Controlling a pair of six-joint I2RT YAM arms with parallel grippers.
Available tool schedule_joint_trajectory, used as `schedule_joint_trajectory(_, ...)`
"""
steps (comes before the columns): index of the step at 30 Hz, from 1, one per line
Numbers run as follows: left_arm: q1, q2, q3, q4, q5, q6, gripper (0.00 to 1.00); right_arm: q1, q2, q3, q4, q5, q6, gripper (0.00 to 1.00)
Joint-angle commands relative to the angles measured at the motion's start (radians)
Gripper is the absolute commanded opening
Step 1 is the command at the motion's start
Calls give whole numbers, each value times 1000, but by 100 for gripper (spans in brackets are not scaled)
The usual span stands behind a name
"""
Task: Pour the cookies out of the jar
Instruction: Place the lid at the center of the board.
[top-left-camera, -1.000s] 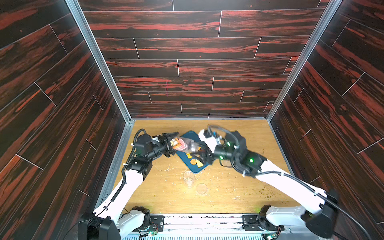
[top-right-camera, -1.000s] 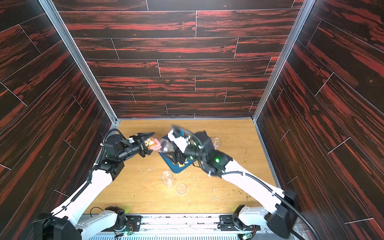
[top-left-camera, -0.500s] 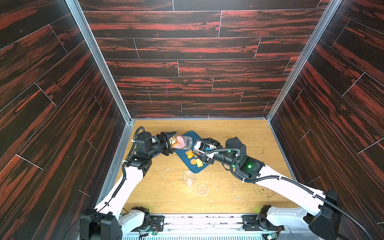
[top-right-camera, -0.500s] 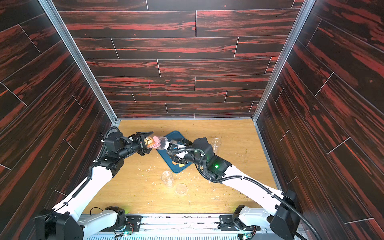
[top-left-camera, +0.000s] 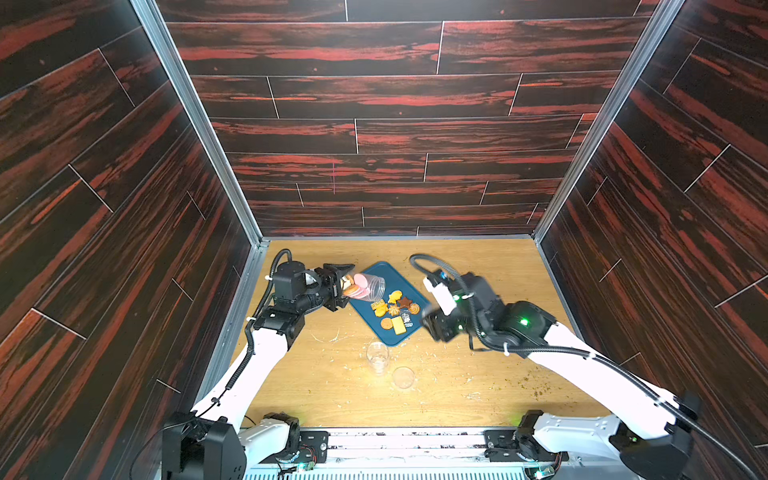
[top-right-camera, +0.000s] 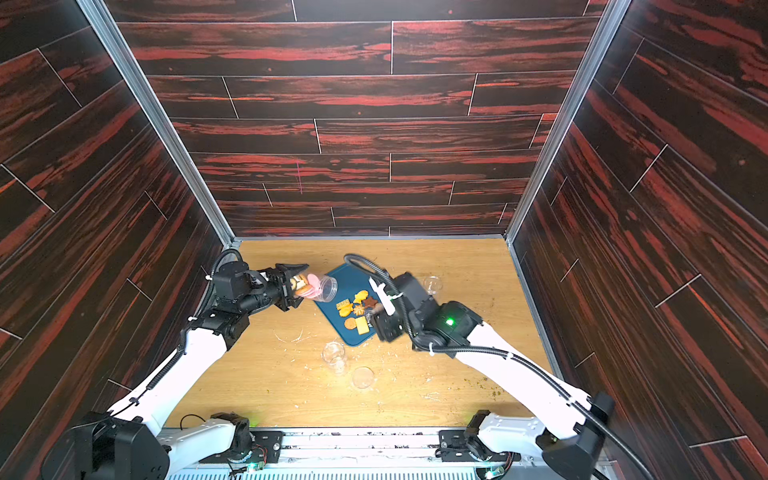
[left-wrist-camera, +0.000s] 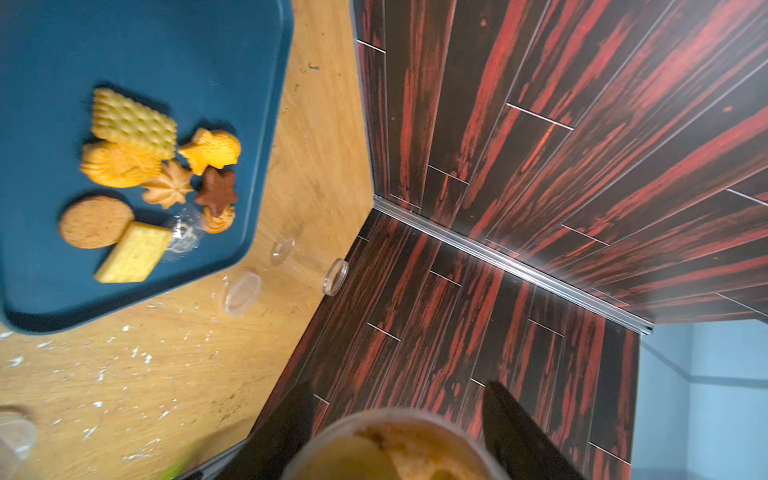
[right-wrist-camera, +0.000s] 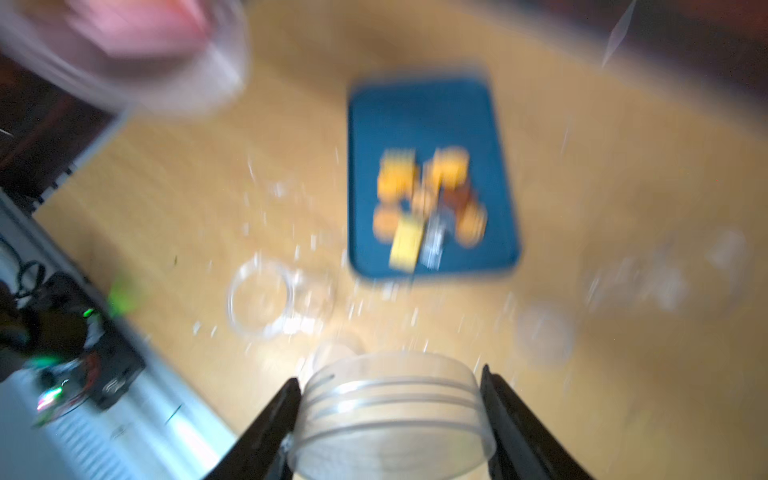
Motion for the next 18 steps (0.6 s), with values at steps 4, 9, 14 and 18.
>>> schedule_joint_trajectory(4,9,-82,-6,-37,15,44,61,-2,61,-148,-233,-162,304,63)
schedule_joint_trajectory(9,10,-115,-22,-45,15,38,60,-13,147,-216,-230,-153,321,63)
schedule_joint_trajectory(14,12,-141,-32,-51,12,31,60,-47,239,-261,-170,-154,301,63)
schedule_joint_trajectory(18,11,-154,-35,-53,14,25,61,-58,308,-277,-130,-144,288,64)
